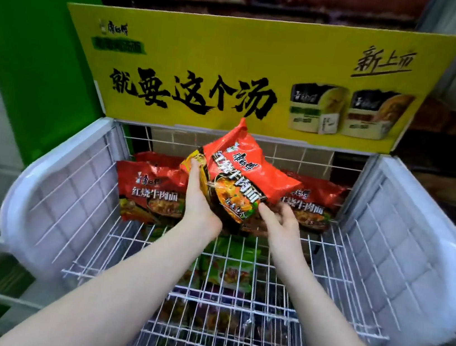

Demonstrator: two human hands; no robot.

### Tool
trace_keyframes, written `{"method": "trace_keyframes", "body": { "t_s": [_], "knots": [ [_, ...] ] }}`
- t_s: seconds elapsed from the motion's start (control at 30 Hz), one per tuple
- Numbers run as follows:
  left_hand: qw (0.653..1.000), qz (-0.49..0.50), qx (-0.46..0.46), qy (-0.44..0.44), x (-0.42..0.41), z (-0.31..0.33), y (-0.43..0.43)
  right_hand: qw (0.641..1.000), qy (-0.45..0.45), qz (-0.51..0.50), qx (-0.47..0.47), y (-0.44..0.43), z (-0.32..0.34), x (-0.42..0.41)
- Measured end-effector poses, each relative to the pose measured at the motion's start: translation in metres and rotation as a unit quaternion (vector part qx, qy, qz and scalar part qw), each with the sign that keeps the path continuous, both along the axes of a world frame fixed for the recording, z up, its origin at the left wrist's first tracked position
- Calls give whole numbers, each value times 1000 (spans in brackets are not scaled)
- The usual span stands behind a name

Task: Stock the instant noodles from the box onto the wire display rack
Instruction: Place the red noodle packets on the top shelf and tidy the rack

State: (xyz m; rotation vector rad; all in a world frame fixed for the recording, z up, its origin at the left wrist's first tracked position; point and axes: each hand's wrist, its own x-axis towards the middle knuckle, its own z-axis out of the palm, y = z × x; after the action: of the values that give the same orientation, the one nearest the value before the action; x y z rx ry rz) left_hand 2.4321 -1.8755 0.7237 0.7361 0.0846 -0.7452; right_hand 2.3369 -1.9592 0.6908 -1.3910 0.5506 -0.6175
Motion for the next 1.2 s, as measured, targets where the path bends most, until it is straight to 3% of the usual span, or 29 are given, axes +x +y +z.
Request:
{"method": "trace_keyframes", "body": {
  "t_s": [0.3, 0.53, 0.63, 0.77, 0.9, 1.03, 1.1, 1.2],
  "knots": [
    [973, -39, 95, -205, -20, 13, -45, 979, -52, -148, 132, -54, 2, -26],
    [945, -44, 135, -294, -24, 11, -60, 967, -60, -212, 130, -85, -1, -41],
    [901, -45, 198, -383, -17, 4, -61, 968, -62, -204, 130, -97, -3, -43],
    [798, -65, 335, -497, -12, -3, -64, 970, -33, -222, 89, -109, -12, -42],
    [715, -116, 439, -532, -20, -11, -74, 973, 14, -229, 32, -115, -27, -39],
    [656, -156, 513, -532, -23, -21, -88, 972, 40, -230, 13, -113, -39, -35],
    [655, -177, 528, -510, -23, -25, -92, 973, 61, -223, 6, -113, -45, -33],
    [708, -204, 497, -459, -28, -29, -96, 976, 64, -205, 25, -112, -53, -32]
  ]
}}
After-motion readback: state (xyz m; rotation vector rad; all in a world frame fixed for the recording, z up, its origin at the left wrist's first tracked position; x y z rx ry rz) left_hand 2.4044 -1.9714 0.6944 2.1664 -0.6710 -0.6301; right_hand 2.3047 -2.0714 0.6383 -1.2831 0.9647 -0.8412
